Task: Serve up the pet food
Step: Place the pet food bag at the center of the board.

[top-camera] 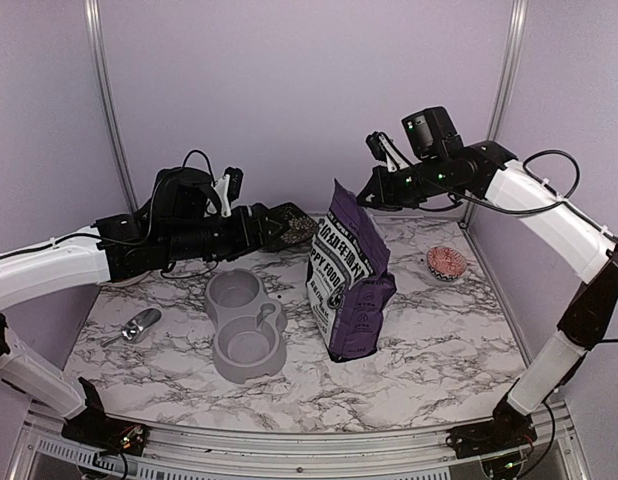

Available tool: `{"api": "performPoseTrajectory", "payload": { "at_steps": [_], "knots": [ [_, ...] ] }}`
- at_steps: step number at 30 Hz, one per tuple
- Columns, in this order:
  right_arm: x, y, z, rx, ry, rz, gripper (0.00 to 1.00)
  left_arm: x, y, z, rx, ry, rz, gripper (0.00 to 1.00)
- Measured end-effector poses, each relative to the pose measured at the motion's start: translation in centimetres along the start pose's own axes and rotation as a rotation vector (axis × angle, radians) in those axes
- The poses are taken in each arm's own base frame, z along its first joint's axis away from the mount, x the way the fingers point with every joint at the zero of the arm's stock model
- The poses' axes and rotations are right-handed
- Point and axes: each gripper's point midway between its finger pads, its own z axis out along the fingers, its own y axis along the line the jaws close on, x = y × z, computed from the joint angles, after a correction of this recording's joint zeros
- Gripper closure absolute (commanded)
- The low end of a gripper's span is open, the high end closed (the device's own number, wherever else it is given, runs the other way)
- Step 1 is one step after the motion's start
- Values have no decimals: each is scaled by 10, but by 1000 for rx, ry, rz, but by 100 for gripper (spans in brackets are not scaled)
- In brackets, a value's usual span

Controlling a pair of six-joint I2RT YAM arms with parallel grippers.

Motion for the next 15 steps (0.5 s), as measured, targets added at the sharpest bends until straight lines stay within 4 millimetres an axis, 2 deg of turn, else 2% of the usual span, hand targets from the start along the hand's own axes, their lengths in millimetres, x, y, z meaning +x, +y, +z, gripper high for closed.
{"api": "performPoseTrajectory", "payload": {
  "at_steps": [5,12,15],
  "knots": [
    [3,3,2,-120,-35,83,100,1,-7,2,16,-2,0,25],
    [6,-9,-7,-293,-91,253,99,-4,-31,14,83,-14,-35,26],
    [7,-8,-8,-336,-92,281,83,-6,-42,24,110,-13,-53,27]
  ]
}}
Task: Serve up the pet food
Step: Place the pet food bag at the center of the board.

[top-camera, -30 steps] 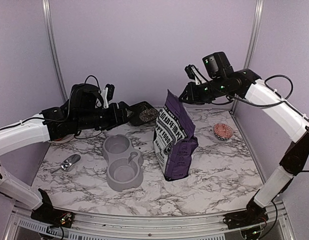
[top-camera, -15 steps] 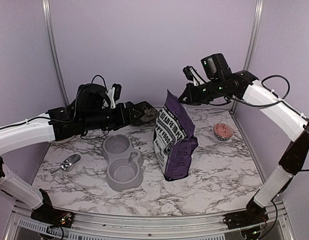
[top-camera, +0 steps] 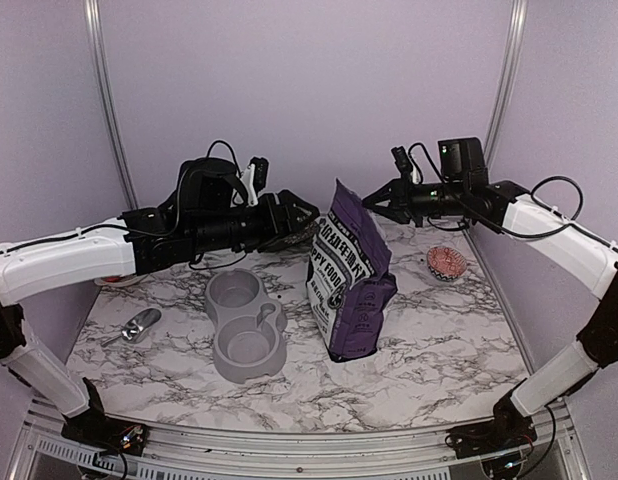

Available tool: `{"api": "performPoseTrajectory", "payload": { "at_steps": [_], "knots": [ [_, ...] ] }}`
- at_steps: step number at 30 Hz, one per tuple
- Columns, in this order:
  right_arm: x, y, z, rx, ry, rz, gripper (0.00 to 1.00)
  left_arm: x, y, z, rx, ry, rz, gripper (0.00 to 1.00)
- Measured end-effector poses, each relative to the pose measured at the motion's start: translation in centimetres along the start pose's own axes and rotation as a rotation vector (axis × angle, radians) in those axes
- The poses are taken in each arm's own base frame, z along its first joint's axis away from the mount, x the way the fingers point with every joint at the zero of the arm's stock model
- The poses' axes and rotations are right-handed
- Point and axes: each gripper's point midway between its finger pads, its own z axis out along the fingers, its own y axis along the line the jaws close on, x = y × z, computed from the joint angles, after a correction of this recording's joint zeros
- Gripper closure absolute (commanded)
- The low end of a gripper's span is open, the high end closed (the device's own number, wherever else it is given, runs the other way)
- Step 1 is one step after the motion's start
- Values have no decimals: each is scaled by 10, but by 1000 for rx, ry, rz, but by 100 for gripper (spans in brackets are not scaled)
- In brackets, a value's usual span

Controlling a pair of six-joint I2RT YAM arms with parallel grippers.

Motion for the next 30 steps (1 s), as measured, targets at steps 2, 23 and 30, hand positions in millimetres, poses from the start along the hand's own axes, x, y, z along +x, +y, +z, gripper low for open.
{"api": "performPoseTrajectory", "payload": {
  "at_steps": [2,23,30],
  "knots": [
    [5,3,0,-23,21,13,79,0,-7,9,14,2,-10,27],
    [16,7,-18,-1,38,-75,93,2,-37,68,-15,-50,-84,34],
    [17,5,-17,1,37,-91,100,1,-38,81,-44,-55,-81,38]
  ]
}}
